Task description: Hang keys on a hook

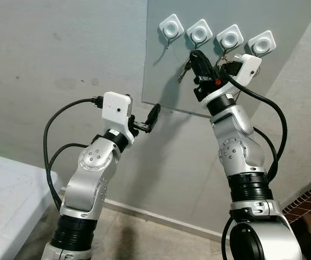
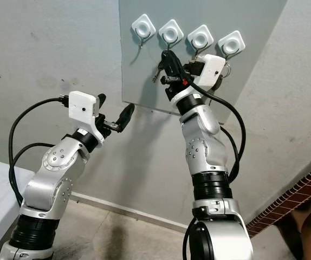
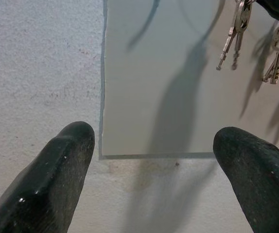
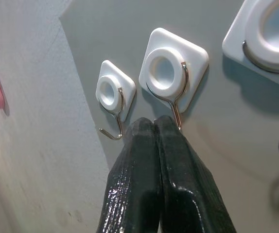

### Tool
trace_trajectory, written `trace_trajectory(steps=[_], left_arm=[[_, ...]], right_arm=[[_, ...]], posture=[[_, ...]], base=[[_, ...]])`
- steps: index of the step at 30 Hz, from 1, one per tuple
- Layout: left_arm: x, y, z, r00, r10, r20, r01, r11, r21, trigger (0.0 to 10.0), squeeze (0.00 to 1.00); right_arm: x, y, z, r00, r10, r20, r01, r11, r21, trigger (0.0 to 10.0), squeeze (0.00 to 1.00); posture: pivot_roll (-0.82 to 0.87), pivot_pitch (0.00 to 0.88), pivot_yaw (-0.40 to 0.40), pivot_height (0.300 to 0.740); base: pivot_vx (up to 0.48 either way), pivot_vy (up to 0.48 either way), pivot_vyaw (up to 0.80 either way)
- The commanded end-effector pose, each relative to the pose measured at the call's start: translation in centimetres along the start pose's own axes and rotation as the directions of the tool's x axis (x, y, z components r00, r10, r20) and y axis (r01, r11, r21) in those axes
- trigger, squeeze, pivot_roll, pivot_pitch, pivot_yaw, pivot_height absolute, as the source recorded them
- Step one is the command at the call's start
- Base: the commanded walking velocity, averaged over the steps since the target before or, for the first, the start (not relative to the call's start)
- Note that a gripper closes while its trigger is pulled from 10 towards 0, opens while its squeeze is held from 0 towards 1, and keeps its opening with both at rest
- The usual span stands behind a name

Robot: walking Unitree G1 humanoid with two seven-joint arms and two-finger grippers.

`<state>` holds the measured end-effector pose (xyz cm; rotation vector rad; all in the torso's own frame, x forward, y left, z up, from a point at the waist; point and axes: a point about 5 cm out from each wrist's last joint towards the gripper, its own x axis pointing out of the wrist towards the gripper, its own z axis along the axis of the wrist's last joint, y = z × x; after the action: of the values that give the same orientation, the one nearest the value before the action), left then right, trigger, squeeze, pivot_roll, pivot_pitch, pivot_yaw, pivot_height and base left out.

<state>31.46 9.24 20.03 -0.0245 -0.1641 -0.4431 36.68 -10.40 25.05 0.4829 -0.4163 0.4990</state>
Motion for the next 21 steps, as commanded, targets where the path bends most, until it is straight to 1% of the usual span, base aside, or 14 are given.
trace_trajectory(steps=[1,4,7,12,21], left_arm=[[-0.02,-0.15,0.46,1.0,-0.004,0.013,0.003,1.0,0.011,10.0,0.0],[-0.01,-0.12,0.42,1.0,-0.002,0.01,0.002,1.0,0.012,10.0,0.0],[0.0,-0.11,0.41,1.0,-0.002,0.01,0.002,1.0,0.011,10.0,0.0],[0.06,-0.12,0.42,1.0,-0.002,0.011,0.002,1.0,0.01,10.0,0.0],[0.12,-0.11,0.44,1.0,-0.002,0.011,0.002,1.0,0.012,10.0,0.0]], right_arm=[[0.62,0.22,0.99,0.999,0.018,0.041,-0.019,1.0,0.006,10.0,0.0],[0.52,0.3,0.96,0.998,0.031,0.048,-0.033,0.999,0.025,10.0,0.0],[0.3,0.54,1.02,0.996,0.058,0.066,-0.062,0.996,0.062,10.0,0.0],[0.22,0.86,1.21,0.993,0.088,0.084,-0.094,0.992,0.081,10.0,0.0],[0.41,0.59,1.57,0.992,0.066,0.109,-0.078,0.99,0.113,10.0,0.0]], posture=[[-0.04,0.024,-0.065,0.74],[-0.04,0.024,-0.065,0.74],[-0.04,0.026,-0.065,0.74],[-0.04,0.026,-0.063,0.74],[-0.04,0.025,-0.062,0.74]], base=[[0.0,0.0,0.0],[0.0,0.0,0.0],[0.0,0.0,0.0],[0.0,0.0,0.0],[0.0,0.0,0.0]])
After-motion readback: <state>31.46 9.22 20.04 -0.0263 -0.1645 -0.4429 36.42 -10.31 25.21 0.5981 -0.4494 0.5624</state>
